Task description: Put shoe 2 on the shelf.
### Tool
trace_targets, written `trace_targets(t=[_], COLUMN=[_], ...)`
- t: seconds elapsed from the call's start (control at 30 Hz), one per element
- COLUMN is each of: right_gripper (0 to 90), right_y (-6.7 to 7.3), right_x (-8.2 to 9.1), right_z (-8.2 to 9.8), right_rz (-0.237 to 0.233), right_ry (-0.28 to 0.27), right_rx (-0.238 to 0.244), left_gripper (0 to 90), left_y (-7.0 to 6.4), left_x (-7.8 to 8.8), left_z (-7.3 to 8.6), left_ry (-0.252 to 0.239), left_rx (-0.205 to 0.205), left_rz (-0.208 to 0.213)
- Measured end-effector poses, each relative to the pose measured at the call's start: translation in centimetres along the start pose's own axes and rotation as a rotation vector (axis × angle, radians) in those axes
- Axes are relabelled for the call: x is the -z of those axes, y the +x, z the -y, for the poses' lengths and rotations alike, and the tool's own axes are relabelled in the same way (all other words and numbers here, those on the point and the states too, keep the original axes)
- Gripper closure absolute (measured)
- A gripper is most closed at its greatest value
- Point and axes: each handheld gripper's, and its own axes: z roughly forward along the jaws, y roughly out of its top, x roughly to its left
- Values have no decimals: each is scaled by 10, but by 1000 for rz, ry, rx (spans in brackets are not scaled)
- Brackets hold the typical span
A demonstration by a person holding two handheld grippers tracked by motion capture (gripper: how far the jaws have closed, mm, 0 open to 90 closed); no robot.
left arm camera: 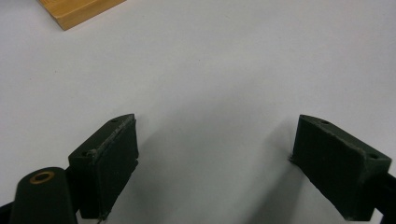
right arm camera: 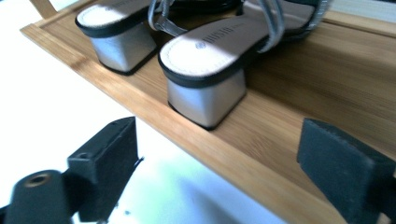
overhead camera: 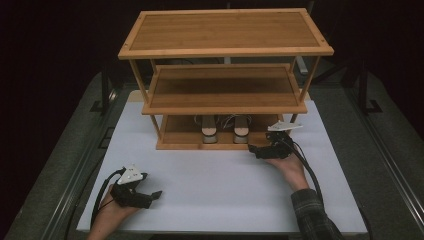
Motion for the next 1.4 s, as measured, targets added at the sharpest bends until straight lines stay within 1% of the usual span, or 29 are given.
trace_targets(t=[0.13, 0.23, 0.47, 0.7, 0.87, 1.2, 1.4], right_gripper=[29, 29, 29, 29, 30, 29, 24], right_y=[0, 0, -1, -1, -2, -7, -8], right_x=[12, 20, 37, 59, 74, 102, 113], right_z=[3, 8, 22, 41, 56, 87, 107], right_rz=[23, 41, 44, 50, 61, 102, 142], right_ry=[10, 11, 14, 26, 33, 78, 129], right_rx=[-17, -12, -16, 1, 1, 9, 23], left_gripper=[134, 134, 134, 134, 134, 134, 134], left_y=[0, 0, 0, 0, 0, 0, 0], left_x=[0, 0, 0, 0, 0, 0, 0], left_z=[0, 0, 0, 0, 0, 0, 0], left_ry=[0, 0, 0, 2, 2, 3, 3], left_rx=[-1, -2, 1, -2, -2, -3, -3], left_rz=[-1, -1, 0, 0, 1, 0, 0])
